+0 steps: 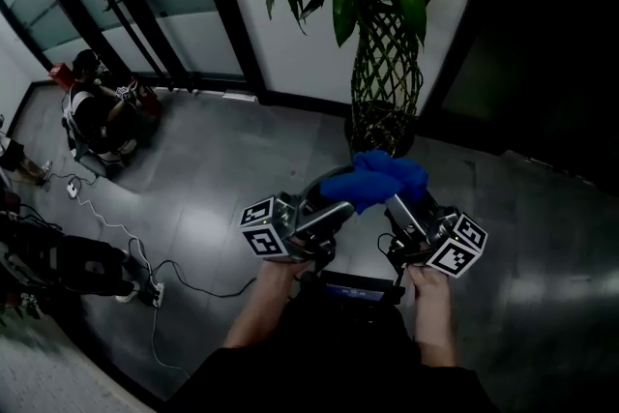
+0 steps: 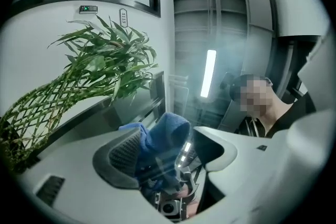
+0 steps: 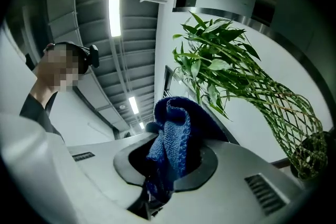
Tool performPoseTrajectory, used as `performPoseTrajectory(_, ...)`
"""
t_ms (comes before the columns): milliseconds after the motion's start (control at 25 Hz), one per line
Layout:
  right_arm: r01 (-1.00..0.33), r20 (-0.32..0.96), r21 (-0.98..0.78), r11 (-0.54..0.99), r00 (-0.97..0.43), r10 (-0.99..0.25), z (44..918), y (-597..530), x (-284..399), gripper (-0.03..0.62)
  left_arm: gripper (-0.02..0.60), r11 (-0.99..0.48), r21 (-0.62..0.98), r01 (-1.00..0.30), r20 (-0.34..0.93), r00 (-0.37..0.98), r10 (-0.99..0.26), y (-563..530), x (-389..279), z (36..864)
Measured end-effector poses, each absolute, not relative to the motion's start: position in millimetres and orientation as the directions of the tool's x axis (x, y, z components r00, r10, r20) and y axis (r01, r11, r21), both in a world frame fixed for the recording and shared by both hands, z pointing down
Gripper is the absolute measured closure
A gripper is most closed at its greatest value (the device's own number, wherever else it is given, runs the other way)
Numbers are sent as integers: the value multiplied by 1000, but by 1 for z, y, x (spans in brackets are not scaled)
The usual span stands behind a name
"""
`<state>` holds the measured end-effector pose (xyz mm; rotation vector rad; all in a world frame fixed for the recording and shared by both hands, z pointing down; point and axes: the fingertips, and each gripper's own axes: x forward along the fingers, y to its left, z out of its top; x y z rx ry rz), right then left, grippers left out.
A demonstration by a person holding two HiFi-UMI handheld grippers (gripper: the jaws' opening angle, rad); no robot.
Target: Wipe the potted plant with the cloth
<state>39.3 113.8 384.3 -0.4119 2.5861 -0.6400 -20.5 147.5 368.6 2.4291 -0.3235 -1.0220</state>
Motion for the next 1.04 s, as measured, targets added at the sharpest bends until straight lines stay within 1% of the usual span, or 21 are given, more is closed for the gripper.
performPoseTrajectory(480,-188,-297,-493,850,-881,-368,391,101,8,517,249,-844,536,-23,-615,673,-409,132,-47,379)
performPoseTrajectory(1040,-190,-287,-482,855,-888,-359,394,96,4,517,253,-841,540,-37,-604,679,-417,127,-49,383)
